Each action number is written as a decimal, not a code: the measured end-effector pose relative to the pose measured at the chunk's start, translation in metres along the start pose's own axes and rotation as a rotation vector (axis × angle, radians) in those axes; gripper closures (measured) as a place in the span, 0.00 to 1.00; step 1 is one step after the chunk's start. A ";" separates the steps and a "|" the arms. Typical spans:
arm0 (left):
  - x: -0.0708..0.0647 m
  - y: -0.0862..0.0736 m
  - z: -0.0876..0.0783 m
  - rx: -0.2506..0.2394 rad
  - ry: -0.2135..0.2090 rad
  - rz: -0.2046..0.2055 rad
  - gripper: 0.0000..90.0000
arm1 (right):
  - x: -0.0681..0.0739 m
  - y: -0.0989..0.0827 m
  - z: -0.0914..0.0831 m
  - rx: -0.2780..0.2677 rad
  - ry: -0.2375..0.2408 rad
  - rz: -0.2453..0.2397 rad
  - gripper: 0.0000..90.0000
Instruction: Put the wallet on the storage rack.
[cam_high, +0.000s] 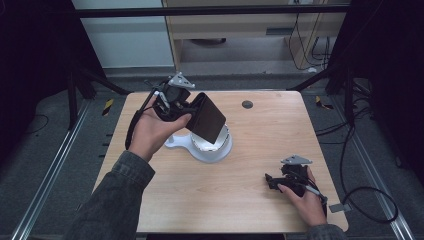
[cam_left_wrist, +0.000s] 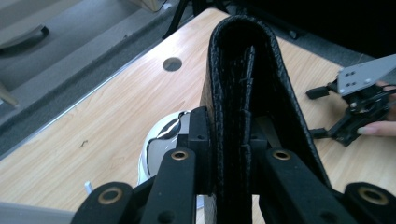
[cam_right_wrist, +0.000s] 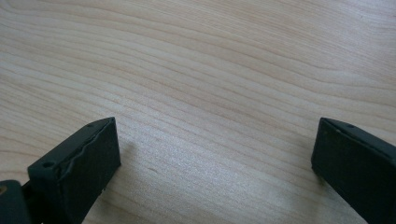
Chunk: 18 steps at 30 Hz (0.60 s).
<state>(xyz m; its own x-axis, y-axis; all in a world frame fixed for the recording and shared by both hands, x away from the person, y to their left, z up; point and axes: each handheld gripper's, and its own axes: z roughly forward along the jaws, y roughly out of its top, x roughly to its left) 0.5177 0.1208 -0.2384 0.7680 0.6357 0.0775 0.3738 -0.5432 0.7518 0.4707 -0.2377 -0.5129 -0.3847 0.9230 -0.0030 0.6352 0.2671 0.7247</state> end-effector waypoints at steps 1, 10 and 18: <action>0.000 -0.001 0.002 0.008 0.004 0.003 0.88 | 0.000 0.000 0.000 0.000 -0.001 0.001 0.02; 0.008 -0.010 0.032 0.041 0.009 -0.018 0.88 | 0.000 -0.001 -0.001 0.000 -0.003 0.000 0.02; 0.015 -0.019 0.052 0.067 0.020 -0.039 0.88 | 0.000 -0.001 -0.001 -0.001 -0.004 -0.001 0.02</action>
<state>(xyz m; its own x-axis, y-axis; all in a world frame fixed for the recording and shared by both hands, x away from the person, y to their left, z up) 0.5493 0.1114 -0.2856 0.7420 0.6675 0.0623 0.4378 -0.5527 0.7091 0.4695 -0.2378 -0.5130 -0.3824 0.9240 -0.0065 0.6345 0.2677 0.7251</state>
